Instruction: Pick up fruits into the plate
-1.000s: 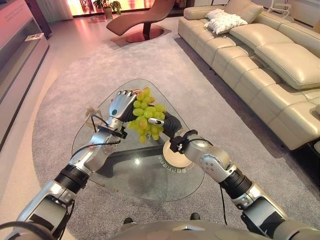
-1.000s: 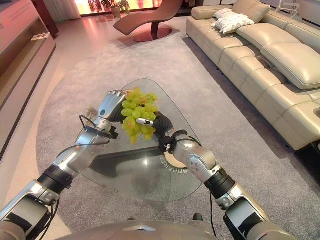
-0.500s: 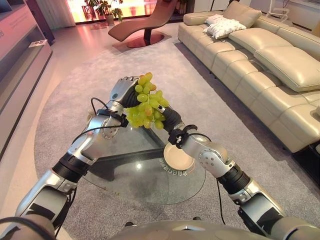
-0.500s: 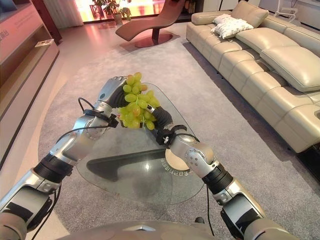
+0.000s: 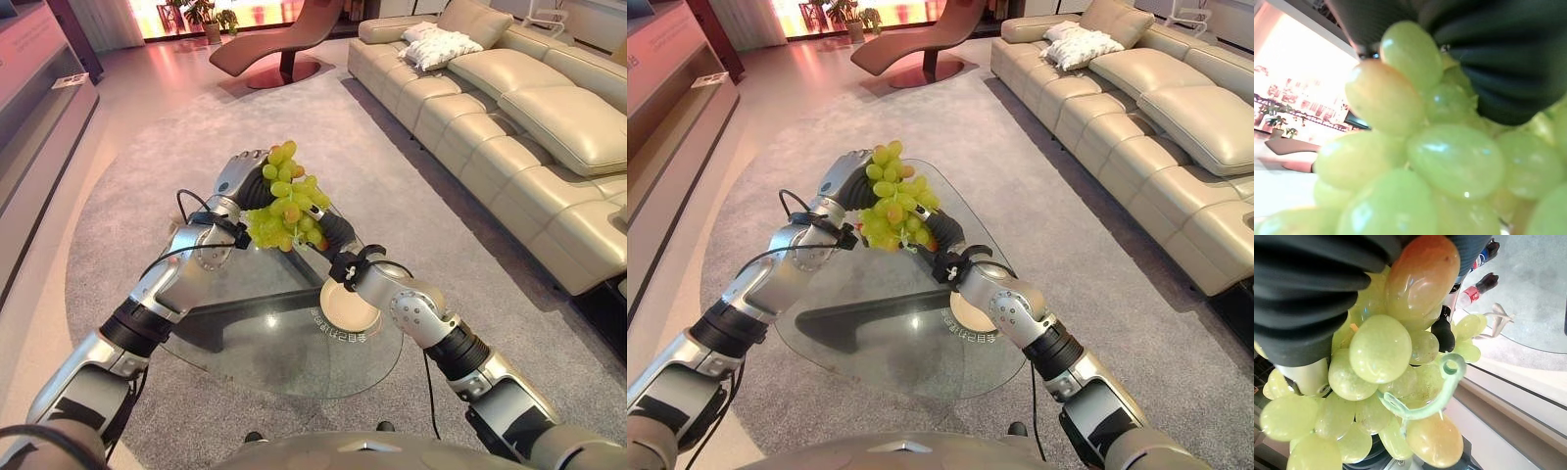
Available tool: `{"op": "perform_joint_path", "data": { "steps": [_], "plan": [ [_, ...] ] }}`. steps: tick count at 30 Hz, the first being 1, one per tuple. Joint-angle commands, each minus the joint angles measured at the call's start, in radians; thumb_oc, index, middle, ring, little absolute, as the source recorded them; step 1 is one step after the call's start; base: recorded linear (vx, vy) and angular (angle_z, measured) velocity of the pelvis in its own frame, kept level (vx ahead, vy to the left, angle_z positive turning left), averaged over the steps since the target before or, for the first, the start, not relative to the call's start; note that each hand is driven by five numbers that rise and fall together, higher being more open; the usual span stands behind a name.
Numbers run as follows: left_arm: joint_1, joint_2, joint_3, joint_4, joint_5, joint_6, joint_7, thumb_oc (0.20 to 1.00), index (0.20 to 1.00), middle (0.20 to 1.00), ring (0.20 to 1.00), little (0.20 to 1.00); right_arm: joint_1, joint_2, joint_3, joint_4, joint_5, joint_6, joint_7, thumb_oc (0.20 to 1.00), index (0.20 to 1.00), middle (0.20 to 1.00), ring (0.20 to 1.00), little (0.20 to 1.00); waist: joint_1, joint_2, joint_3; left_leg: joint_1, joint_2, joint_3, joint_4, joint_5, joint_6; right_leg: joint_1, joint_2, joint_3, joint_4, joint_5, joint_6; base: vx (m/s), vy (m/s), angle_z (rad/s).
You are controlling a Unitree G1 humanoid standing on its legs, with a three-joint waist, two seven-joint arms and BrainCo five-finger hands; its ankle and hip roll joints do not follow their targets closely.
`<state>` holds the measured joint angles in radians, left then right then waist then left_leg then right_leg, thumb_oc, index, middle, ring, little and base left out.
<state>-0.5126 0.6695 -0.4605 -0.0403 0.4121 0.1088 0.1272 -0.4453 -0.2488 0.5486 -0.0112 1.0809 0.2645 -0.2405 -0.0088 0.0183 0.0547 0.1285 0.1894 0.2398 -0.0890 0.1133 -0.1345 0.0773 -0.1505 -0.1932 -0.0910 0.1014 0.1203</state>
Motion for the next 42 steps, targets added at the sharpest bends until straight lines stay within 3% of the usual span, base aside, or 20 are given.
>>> {"op": "perform_joint_path", "data": {
  "steps": [1,4,5,6,13,24,30,32,36,39,42],
  "plan": [
    [-0.208,0.031,0.007,-0.051,-0.035,-0.019,0.004,0.2,0.2,0.2,0.2,0.2,-0.121,0.122,0.007,-0.092,0.044,-0.043,0.02,0.2,0.2,0.2,0.2,0.2,-0.003,-0.021,0.01,-0.008,-0.008,0.019,0.042,-0.078,0.017,0.043,-0.058,-0.075,0.065,-0.079,0.034,0.0,0.0,0.0],
    [-0.211,0.031,-0.003,-0.041,-0.059,-0.018,-0.026,0.2,0.2,0.2,0.2,0.2,-0.128,0.123,0.01,-0.092,0.048,-0.047,0.011,0.2,0.2,0.2,0.2,0.2,-0.003,-0.02,0.011,-0.008,-0.007,0.02,0.042,-0.078,0.017,0.042,-0.058,-0.074,0.065,-0.08,0.035,0.0,0.0,0.0],
    [-0.207,0.028,-0.006,-0.036,-0.081,-0.019,-0.031,0.464,0.464,0.464,0.464,0.464,-0.125,0.126,0.01,-0.087,0.043,-0.051,0.018,0.2,0.2,0.2,0.2,0.2,-0.003,-0.019,0.011,-0.008,-0.007,0.02,0.042,-0.078,0.018,0.042,-0.058,-0.073,0.066,-0.079,0.034,0.0,0.0,0.0],
    [-0.203,0.016,-0.008,-0.031,-0.071,-0.017,-0.067,1.0,1.0,1.0,1.0,1.0,-0.122,0.126,0.006,-0.082,0.04,-0.052,0.028,0.2,0.2,0.2,0.2,0.2,-0.003,-0.019,0.011,-0.008,-0.007,0.022,0.043,-0.078,0.019,0.043,-0.058,-0.074,0.065,-0.079,0.034,0.0,0.0,0.0],
    [-0.206,0.007,-0.048,-0.011,-0.023,-0.038,-0.118,1.0,1.0,1.0,1.0,1.0,-0.122,0.13,0.008,-0.078,0.032,-0.059,0.038,0.2,0.2,0.2,0.2,0.2,-0.01,-0.016,0.016,-0.009,-0.005,0.023,0.043,-0.078,0.021,0.039,-0.056,-0.068,0.069,-0.081,0.034,0.0,0.0,0.0],
    [-0.234,0.008,-0.187,0.069,0.114,-0.001,-0.354,1.0,1.0,1.0,1.0,1.0,-0.132,0.126,0.004,-0.07,0.038,-0.094,0.033,0.2,0.2,0.2,0.2,0.2,-0.023,-0.011,0.022,-0.009,-0.008,0.025,0.043,-0.078,0.028,0.036,-0.052,-0.059,0.069,-0.081,0.034,0.0,0.0,0.0],
    [-0.237,-0.007,-0.266,0.137,0.198,-0.024,-0.518,1.0,1.0,1.0,1.0,1.0,-0.136,0.132,-0.007,-0.05,0.027,-0.103,0.039,0.2,0.2,0.2,0.2,0.2,-0.033,-0.009,0.028,-0.009,-0.008,0.026,0.046,-0.079,0.031,0.033,-0.048,-0.052,0.073,-0.085,0.034,0.0,0.0,0.0],
    [-0.23,-0.014,-0.32,0.182,0.263,-0.04,-0.584,1.0,1.0,1.0,1.0,1.0,-0.143,0.128,-0.01,-0.045,0.031,-0.107,0.038,0.2,0.2,0.2,0.2,0.2,-0.041,-0.009,0.033,-0.011,-0.009,0.024,0.047,-0.08,0.034,0.028,-0.046,-0.046,0.076,-0.087,0.036,0.0,0.0,0.0],
    [-0.221,-0.017,-0.37,0.237,0.351,-0.075,-0.596,1.0,1.0,1.0,1.0,1.0,-0.149,0.119,-0.014,-0.041,0.037,-0.106,0.04,0.2,0.2,0.2,0.2,0.2,-0.048,-0.008,0.04,-0.012,-0.009,0.026,0.047,-0.079,0.036,0.023,-0.045,-0.041,0.079,-0.088,0.036,0.0,0.0,0.0],
    [-0.199,-0.039,-0.406,0.32,0.513,-0.086,-0.653,1.0,1.0,1.0,1.0,1.0,-0.157,0.109,-0.023,-0.038,0.04,-0.099,0.042,0.2,0.2,0.2,0.2,0.2,-0.056,-0.009,0.048,-0.016,-0.01,0.027,0.049,-0.079,0.037,0.019,-0.044,-0.038,0.08,-0.089,0.037,-0.01,-0.001,-0.03],
    [-0.163,-0.061,-0.424,0.406,0.606,-0.12,-0.633,1.0,1.0,1.0,1.0,1.0,-0.161,0.1,-0.032,-0.046,0.043,-0.087,0.038,0.2,0.2,0.2,0.2,0.2,-0.063,-0.008,0.053,-0.019,-0.012,0.027,0.05,-0.08,0.037,0.016,-0.044,-0.036,0.08,-0.09,0.037,-0.02,0.002,-0.07]
  ]
}}
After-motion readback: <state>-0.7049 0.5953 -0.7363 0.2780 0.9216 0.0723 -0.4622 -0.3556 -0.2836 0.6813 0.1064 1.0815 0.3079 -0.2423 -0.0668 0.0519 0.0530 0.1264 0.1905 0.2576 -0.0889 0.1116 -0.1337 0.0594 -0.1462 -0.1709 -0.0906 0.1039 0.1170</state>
